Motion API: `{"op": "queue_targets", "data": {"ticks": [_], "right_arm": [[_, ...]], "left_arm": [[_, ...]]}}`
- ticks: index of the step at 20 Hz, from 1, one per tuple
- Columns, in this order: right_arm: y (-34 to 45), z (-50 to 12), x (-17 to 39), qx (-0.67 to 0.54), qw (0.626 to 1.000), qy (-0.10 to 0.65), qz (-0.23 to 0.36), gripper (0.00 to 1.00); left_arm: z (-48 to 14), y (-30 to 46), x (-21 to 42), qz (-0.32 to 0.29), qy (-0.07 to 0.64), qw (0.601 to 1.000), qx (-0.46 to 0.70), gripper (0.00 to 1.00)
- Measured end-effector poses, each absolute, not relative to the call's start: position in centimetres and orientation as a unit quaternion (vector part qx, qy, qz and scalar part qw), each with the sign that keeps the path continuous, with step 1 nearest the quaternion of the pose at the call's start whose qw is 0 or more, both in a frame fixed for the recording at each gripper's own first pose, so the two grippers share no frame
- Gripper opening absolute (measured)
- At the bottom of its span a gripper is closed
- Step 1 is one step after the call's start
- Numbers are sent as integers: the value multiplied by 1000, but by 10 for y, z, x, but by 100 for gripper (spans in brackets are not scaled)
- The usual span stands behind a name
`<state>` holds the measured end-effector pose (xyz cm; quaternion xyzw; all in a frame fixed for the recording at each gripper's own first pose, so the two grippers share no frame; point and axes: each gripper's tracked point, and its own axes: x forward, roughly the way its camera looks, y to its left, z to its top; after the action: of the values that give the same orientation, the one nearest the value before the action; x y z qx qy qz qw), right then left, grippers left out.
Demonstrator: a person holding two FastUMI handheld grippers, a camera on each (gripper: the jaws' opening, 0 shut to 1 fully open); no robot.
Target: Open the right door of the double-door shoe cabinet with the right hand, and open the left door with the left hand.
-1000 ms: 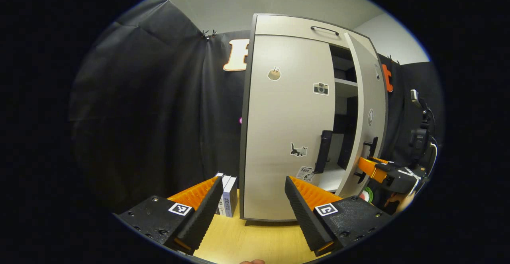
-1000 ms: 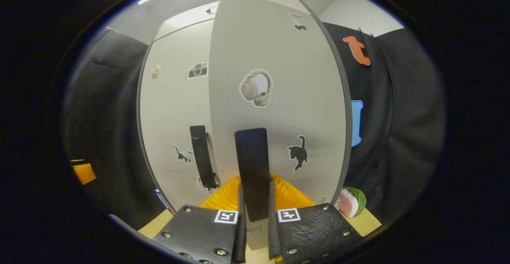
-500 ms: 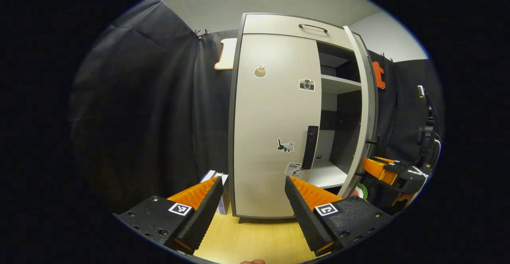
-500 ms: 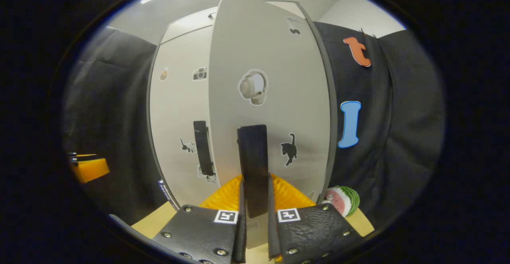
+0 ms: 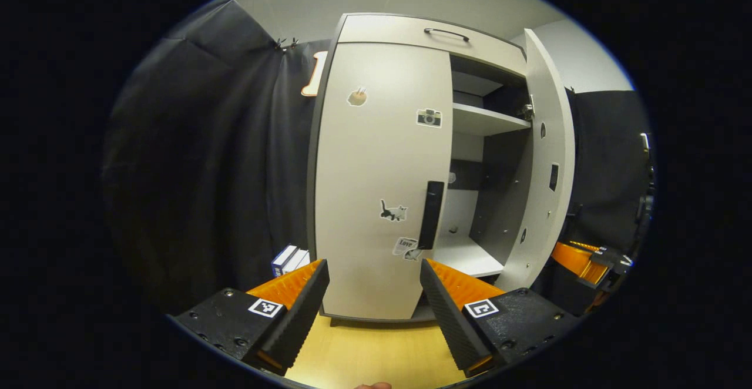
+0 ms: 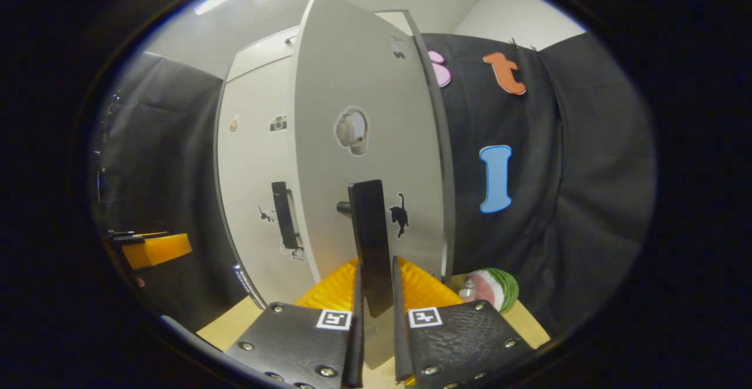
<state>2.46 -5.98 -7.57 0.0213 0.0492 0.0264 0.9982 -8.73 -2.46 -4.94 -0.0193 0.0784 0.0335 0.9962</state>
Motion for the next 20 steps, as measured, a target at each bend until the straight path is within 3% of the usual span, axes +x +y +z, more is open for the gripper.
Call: {"op": "queue_targets", "data": {"ticks": [6,18,20], "right_arm": [[-71,-74,22,-8,998,47,37,21],[-102,-70,17,12,999,43,3,21],[-114,-68,15,18,999,39,-7,16]], "left_arm": [[-53,-58,-75,11,77,997,-22,96],[-49,-74,-68,-1,66,998,-22,97],[-50,-80,-66,-5,67,997,-22,97]]}}
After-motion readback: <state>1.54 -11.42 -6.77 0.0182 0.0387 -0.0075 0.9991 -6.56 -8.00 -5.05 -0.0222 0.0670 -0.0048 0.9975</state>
